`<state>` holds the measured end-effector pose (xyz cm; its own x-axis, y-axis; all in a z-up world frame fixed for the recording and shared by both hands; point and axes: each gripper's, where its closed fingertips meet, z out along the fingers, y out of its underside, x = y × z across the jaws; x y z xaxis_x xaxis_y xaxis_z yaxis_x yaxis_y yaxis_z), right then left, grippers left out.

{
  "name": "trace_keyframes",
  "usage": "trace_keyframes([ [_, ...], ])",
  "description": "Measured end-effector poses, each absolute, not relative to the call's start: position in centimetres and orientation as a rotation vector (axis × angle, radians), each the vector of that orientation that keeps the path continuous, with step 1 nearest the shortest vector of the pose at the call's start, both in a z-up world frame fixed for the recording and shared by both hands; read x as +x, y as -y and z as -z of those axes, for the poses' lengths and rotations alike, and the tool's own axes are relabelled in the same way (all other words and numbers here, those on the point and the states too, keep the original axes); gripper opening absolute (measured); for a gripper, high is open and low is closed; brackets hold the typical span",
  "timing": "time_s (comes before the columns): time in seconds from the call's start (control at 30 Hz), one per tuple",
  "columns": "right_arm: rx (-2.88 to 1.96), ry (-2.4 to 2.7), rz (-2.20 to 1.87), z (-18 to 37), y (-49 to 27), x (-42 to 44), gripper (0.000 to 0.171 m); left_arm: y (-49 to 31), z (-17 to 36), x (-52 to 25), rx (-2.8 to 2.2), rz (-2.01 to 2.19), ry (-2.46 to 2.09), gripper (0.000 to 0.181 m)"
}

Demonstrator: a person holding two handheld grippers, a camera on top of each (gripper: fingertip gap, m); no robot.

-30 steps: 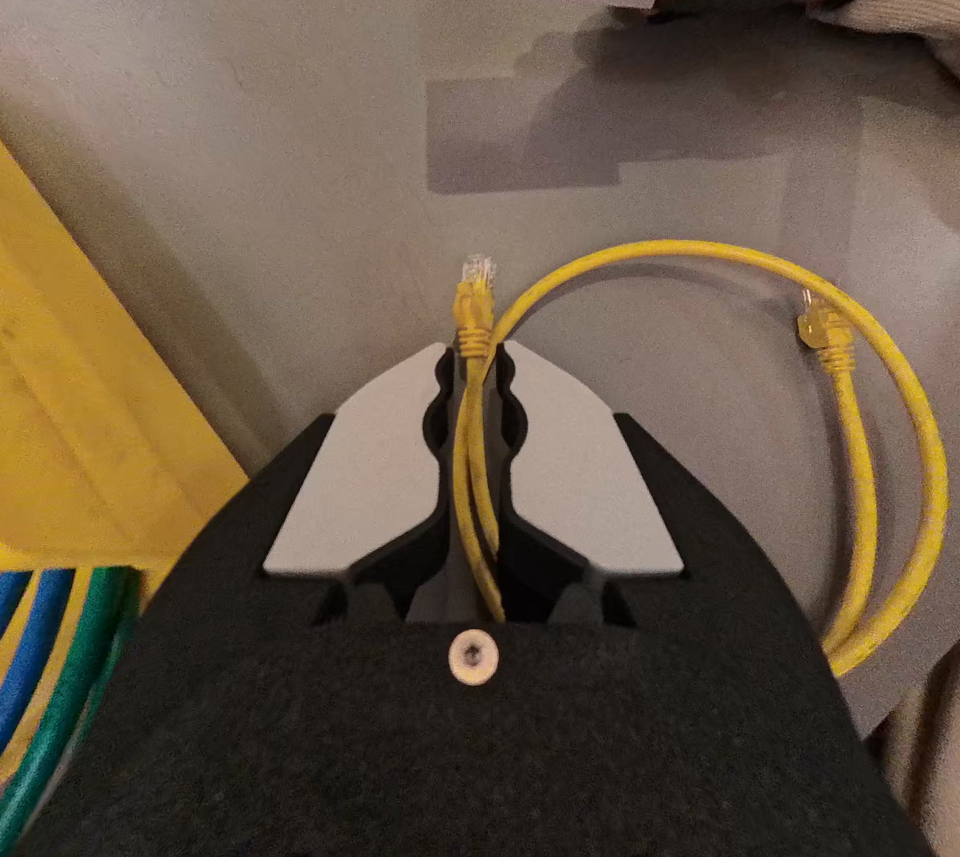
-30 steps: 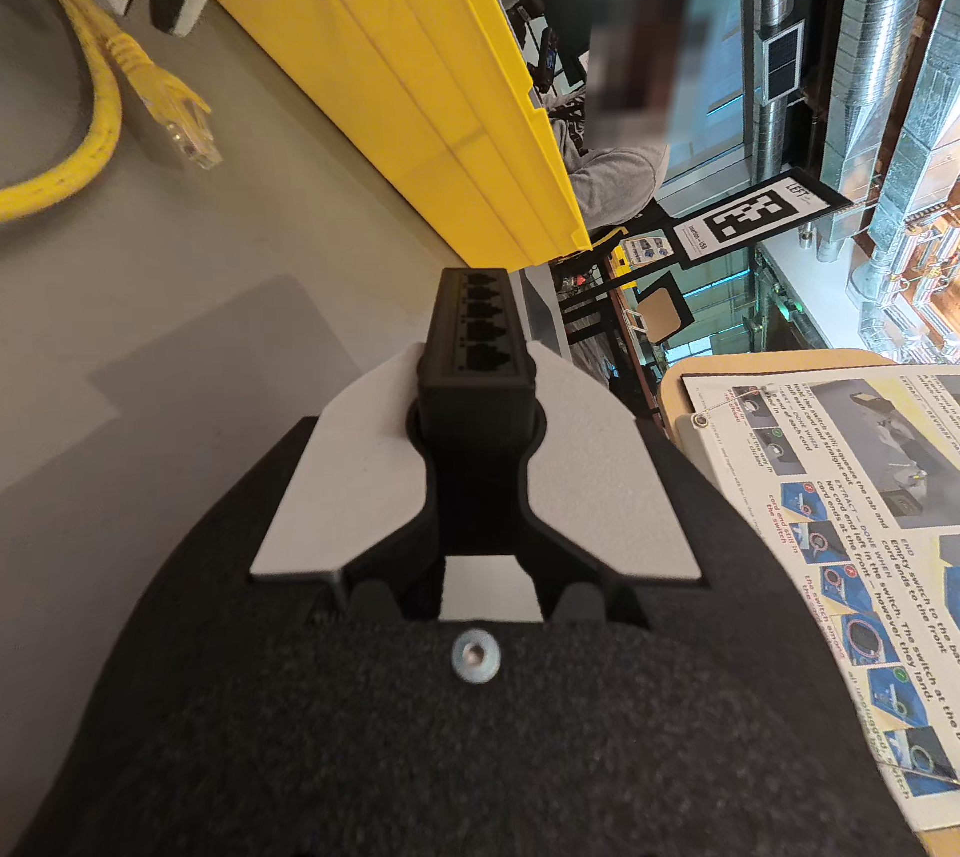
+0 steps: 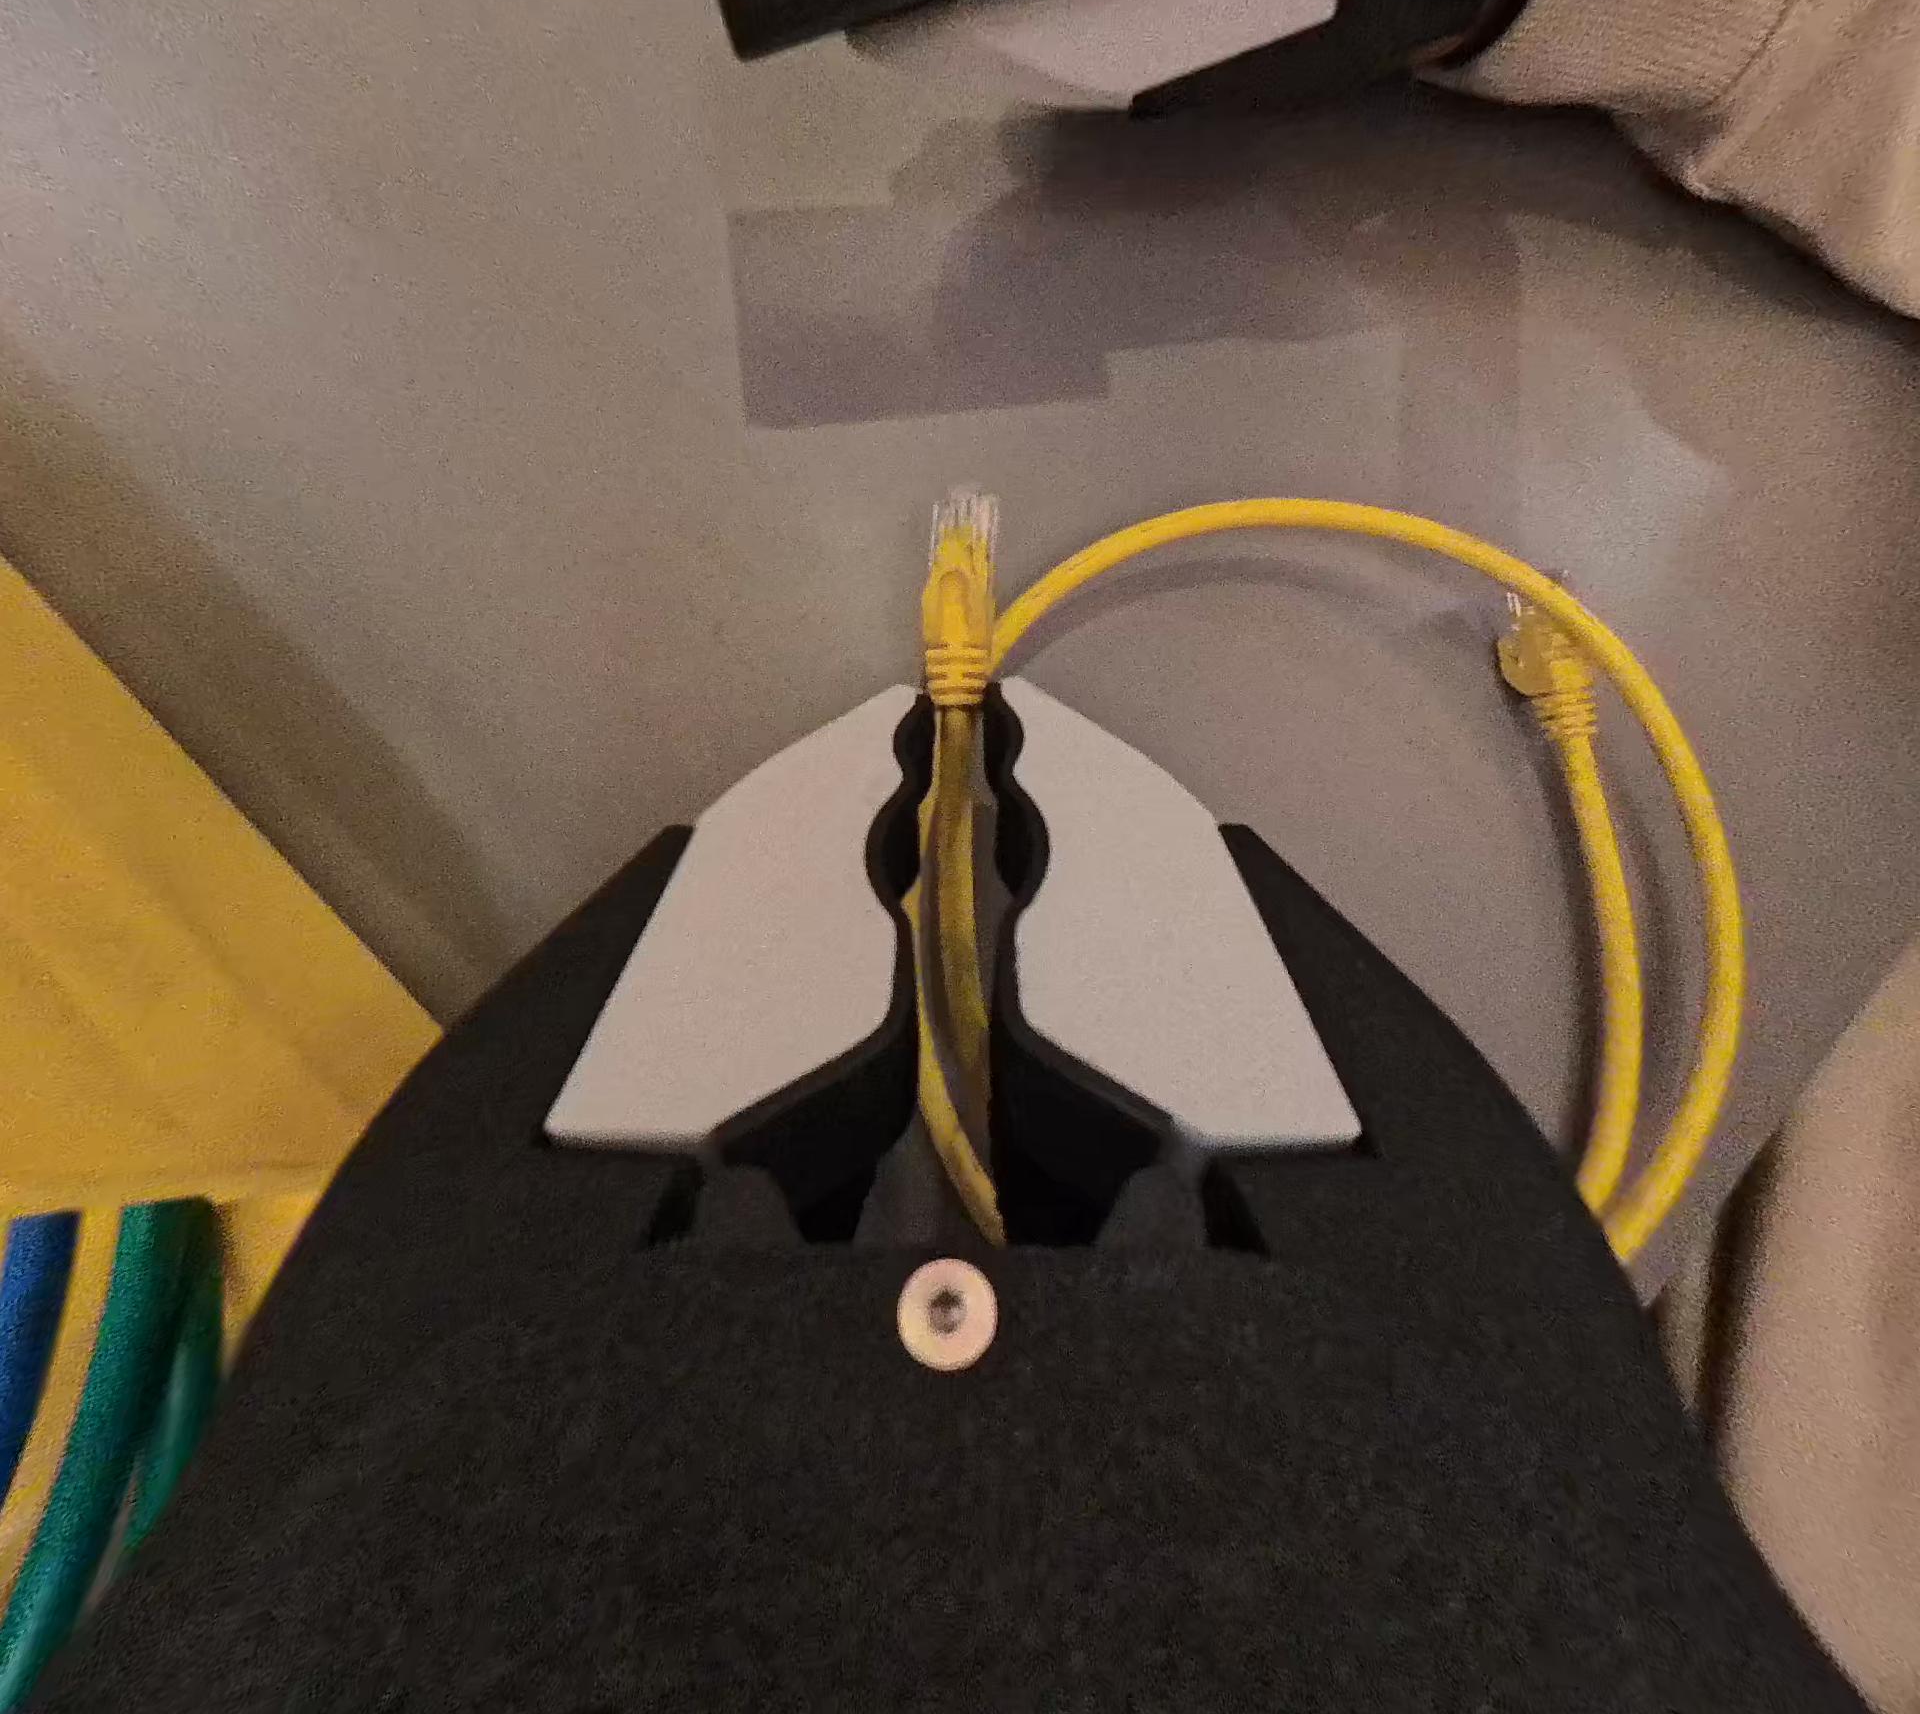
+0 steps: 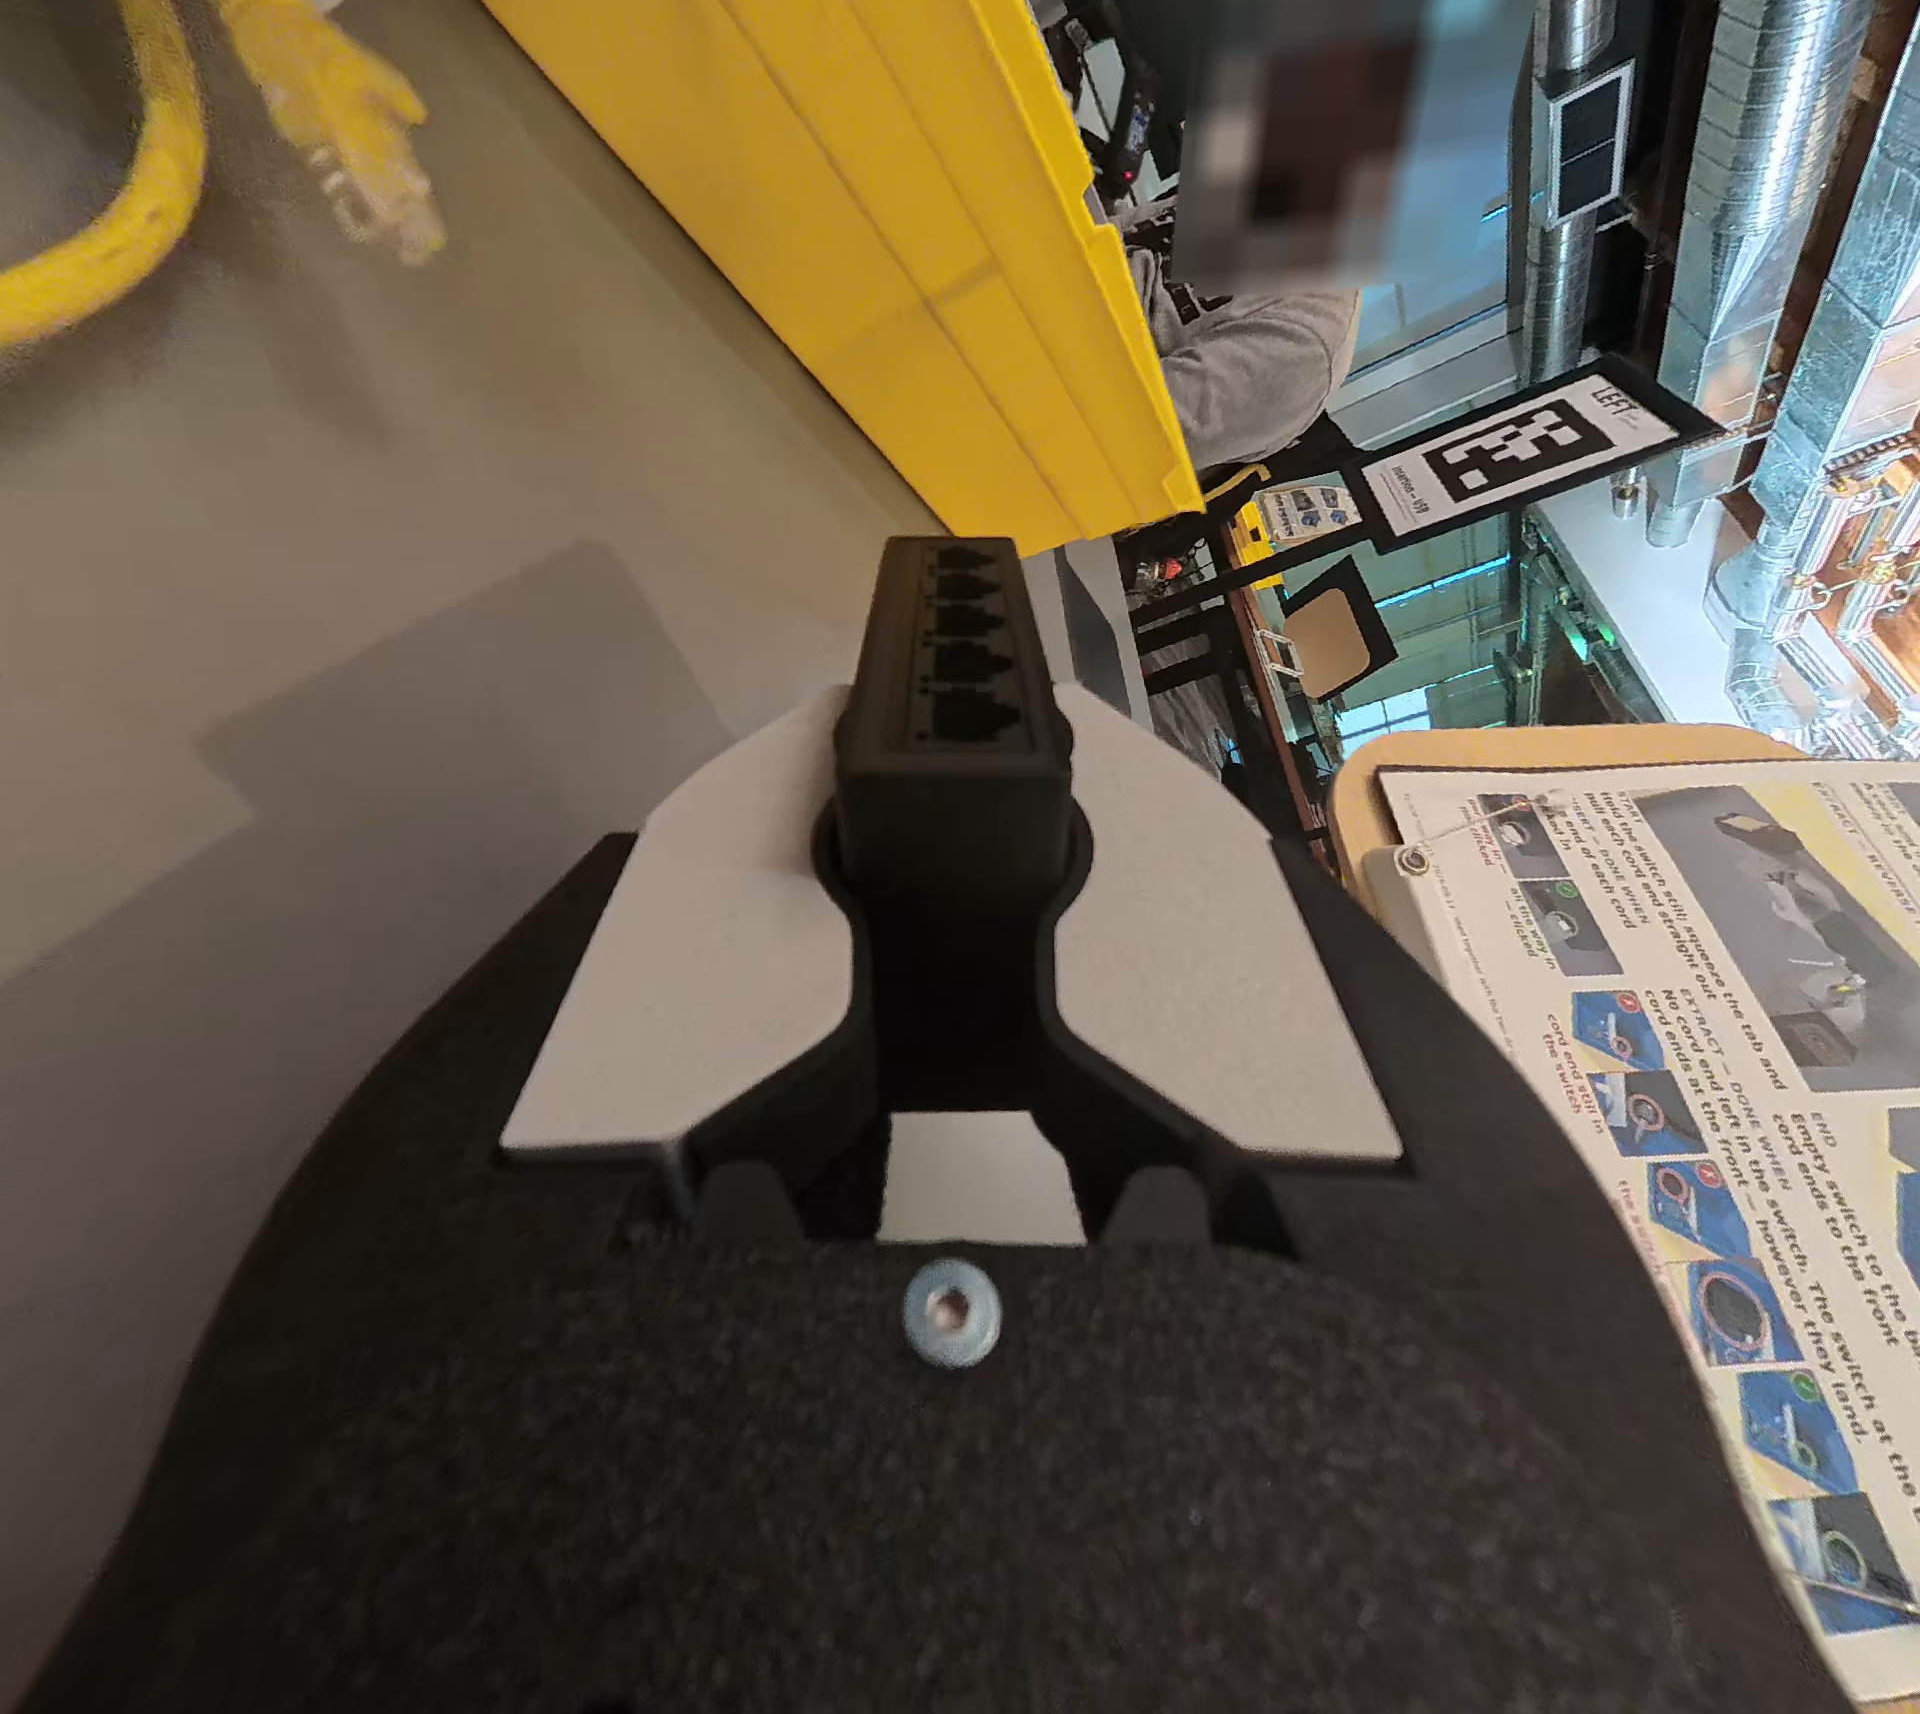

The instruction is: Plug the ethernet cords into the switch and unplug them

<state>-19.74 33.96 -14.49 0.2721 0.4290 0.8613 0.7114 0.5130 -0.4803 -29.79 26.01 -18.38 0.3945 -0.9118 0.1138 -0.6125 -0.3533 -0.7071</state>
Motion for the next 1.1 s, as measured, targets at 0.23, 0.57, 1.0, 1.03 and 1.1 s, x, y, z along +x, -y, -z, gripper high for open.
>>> trace_keyframes([
  [0.23,-1.062,1.373,0.332,14.6,-33.9,-19.9,0.03,-25.4,14.3,-29.1,-2.008,0.514,-1.426,0.009],
  [0.57,-0.964,1.333,0.501,13.1,-33.7,-19.8,0.03,-26.6,11.5,-24.9,-2.161,0.668,-1.425,0.009],
  [1.0,-0.953,1.346,0.574,13.3,-34.0,-19.7,0.03,-27.9,12.5,-22.8,-2.213,0.48,-1.403,0.009],
  [1.03,-0.948,1.352,0.578,13.3,-33.9,-19.8,0.03,-27.9,12.7,-22.7,-2.222,0.48,-1.4,0.009],
  [1.1,-0.952,1.354,0.597,13.4,-34.1,-19.8,0.03,-27.9,12.9,-22.6,-2.23,0.479,-1.396,0.009],
])
